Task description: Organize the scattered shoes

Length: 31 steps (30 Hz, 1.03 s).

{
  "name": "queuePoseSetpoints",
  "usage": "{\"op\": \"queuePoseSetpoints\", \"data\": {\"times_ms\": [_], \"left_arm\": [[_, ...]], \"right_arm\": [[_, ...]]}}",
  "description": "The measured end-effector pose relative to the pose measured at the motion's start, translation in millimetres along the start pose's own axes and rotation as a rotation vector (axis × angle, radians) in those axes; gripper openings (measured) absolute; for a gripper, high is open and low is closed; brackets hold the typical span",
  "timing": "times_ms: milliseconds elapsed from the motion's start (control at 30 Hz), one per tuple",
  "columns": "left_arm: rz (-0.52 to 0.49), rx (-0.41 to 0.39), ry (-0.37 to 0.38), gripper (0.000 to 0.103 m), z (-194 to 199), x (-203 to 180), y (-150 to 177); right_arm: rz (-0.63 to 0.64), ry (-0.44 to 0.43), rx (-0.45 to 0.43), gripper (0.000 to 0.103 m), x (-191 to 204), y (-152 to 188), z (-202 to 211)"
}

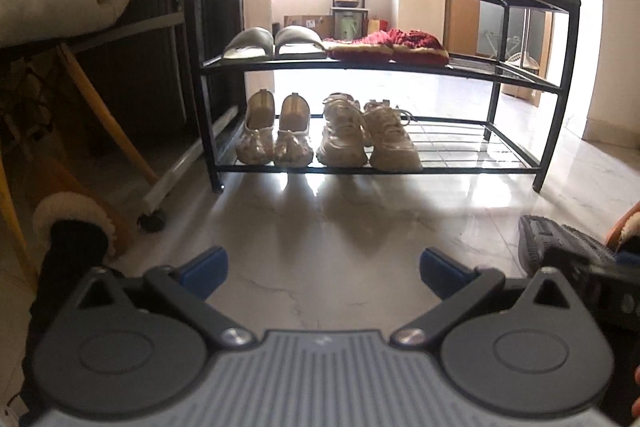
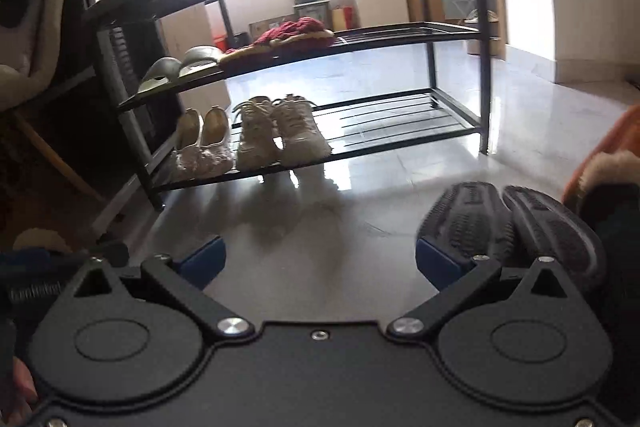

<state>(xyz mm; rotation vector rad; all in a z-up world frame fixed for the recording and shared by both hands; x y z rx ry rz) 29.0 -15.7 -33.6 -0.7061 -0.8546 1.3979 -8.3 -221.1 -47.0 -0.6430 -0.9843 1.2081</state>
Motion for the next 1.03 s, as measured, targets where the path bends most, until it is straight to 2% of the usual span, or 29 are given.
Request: {"op": "queuePoseSetpoints", "data": {"times_ms": [233, 367, 533, 833, 900, 1033], "left_arm": [[-0.003, 0.033, -0.022, 0.102, 0, 0, 9], [-0.028, 0.074, -0.026, 0.102, -4, -1, 22], [-0.014, 0.1, -0.054, 0.102, -12, 2, 34], [-0.015, 0.155, -0.079, 0.102, -26, -3, 54], [-0.019, 0.15, -0.079, 0.102, -28, -5, 54], [-0.024, 0.087, -0.095, 0.102, -23, -7, 52]], "right_arm": [[-0.075, 0.046, -0.029, 0.103, -29, 20, 5], [-0.144, 0.015, -0.069, 0.103, -39, 31, 6], [-0.138, 0.033, -0.103, 0.103, -52, 47, 3], [-0.23, 0.016, -0.041, 0.103, -77, 66, -16], [-0.237, 0.014, -0.044, 0.103, -78, 66, -18], [-0.246, 0.007, -0.037, 0.103, -80, 68, -23]]}}
Point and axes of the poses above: each gripper's, at about its wrist camera, not at the fingertips, and z roughly against the way its jaws point, x to its left, y to its underside, the point moved 6 cm from there along -z, roughly the way its jaws point, and after that the axes turned 8 degrees about -y, right-handed, at the moved point
